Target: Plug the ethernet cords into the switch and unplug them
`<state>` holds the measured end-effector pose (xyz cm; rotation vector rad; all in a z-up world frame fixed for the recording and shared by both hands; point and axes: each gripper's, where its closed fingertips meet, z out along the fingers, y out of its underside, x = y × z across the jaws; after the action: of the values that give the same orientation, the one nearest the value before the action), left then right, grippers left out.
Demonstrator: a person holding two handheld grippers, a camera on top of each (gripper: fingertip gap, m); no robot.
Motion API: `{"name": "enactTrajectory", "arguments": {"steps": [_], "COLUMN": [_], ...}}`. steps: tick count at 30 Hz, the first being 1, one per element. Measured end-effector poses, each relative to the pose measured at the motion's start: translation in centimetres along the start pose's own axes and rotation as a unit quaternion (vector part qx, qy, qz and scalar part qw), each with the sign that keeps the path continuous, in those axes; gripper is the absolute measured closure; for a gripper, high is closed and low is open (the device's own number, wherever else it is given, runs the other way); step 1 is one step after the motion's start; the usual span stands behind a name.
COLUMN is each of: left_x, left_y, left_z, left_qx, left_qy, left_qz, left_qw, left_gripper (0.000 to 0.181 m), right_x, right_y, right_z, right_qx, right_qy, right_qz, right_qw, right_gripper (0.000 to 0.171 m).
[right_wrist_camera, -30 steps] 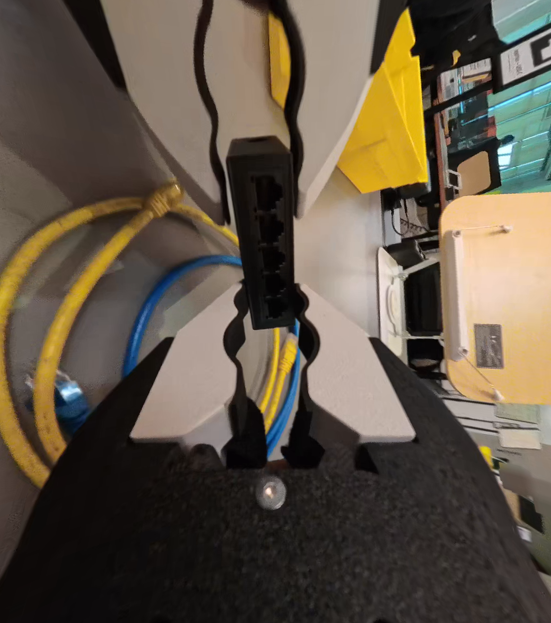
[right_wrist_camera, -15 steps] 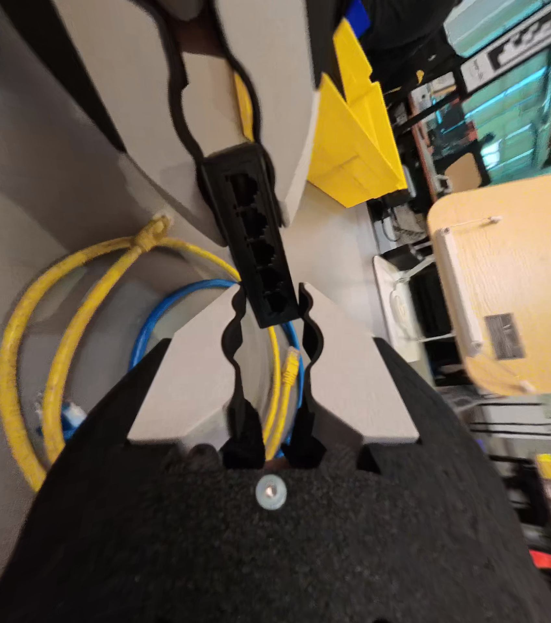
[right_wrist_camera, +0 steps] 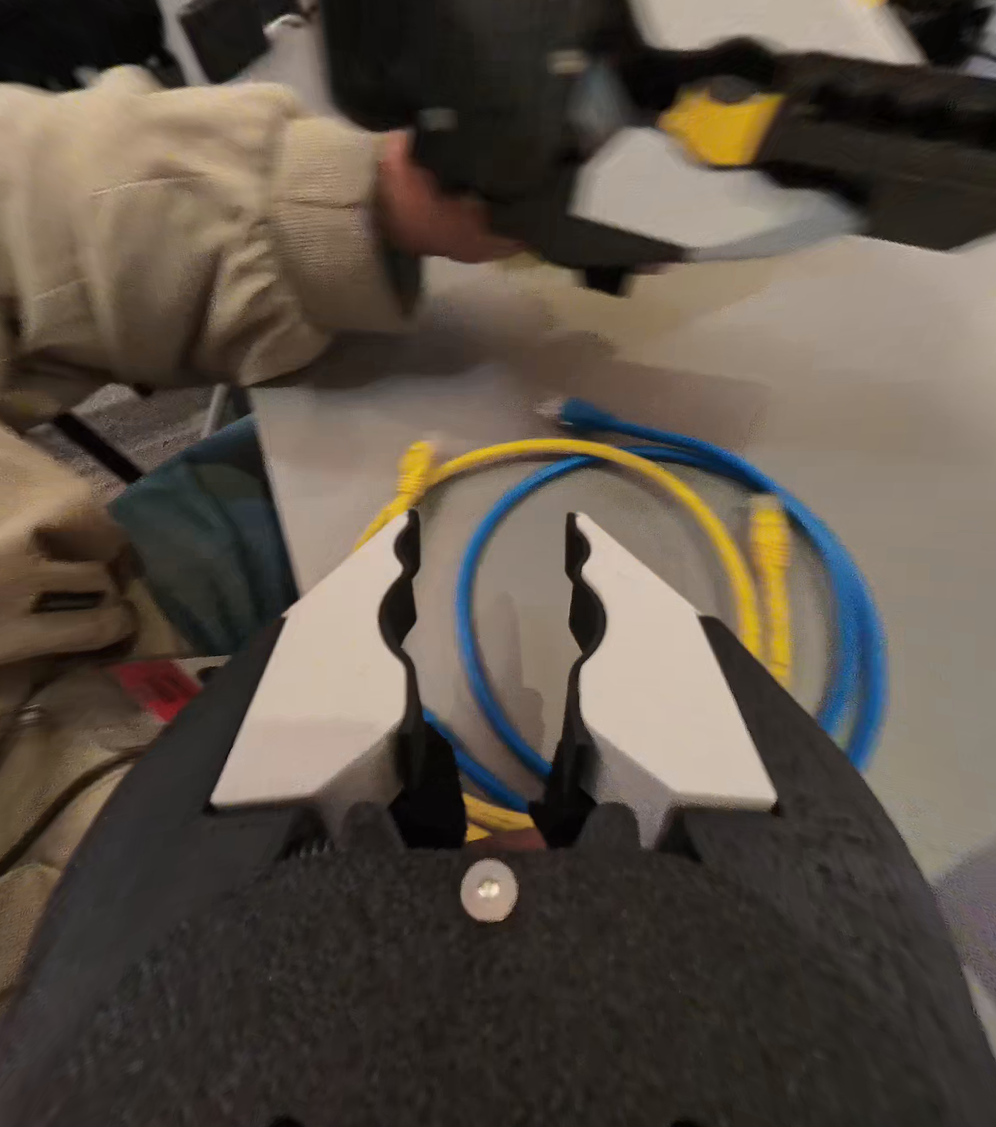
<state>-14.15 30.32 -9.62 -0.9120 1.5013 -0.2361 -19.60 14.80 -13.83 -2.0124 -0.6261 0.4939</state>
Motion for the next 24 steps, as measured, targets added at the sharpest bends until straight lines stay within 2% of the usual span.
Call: {"name": "enactTrajectory", "arguments": {"steps": [4,8,11,12,13,15,19,24], "left_x": [0.8,1.7,1.3,1.2,1.1,0.8,1.6,2.5], "left_y": [0.2,0.7,0.3,0.3,0.0,-0.8,-0.8,0.1], "left_z": [1.2,1.0,0.2,-0.1,-0.5,-1.2,-1.2,-0.7], "left_qx": [0.027,0.044,0.066,0.070,0.077,0.097,0.095,0.066], "left_qy": [0.007,0.016,0.020,0.024,0.025,0.016,0.015,0.012], "left_qz": [-0.014,-0.005,-0.004,-0.016,-0.021,-0.008,0.036,0.090], "left_qw": [1.000,0.999,0.998,0.997,0.997,0.995,0.995,0.994], "left_gripper": [0.153,0.153,0.153,0.153,0.153,0.154,0.153,0.154], "right_x": [-5.2,-4.9,-4.0,-3.9,-3.5,-3.2,-1.4,4.8], "right_y": [0.1,1.3,2.5,2.6,2.7,2.6,-0.4,-4.7], "right_z": [3.0,5.9,6.6,6.7,6.6,6.4,3.8,-0.8], "right_qx": [-0.021,-0.074,-0.115,-0.111,-0.109,-0.107,-0.070,-0.090], "right_qy": [-0.001,0.015,0.035,0.043,0.056,0.067,0.097,0.150], "right_qz": [-0.040,-0.031,-0.044,-0.047,-0.049,-0.060,-0.074,-0.031], "right_qw": [0.999,0.997,0.992,0.992,0.991,0.990,0.990,0.984], "right_gripper": [0.139,0.142,0.144,0.149,0.159,0.161,0.165,0.167]}}
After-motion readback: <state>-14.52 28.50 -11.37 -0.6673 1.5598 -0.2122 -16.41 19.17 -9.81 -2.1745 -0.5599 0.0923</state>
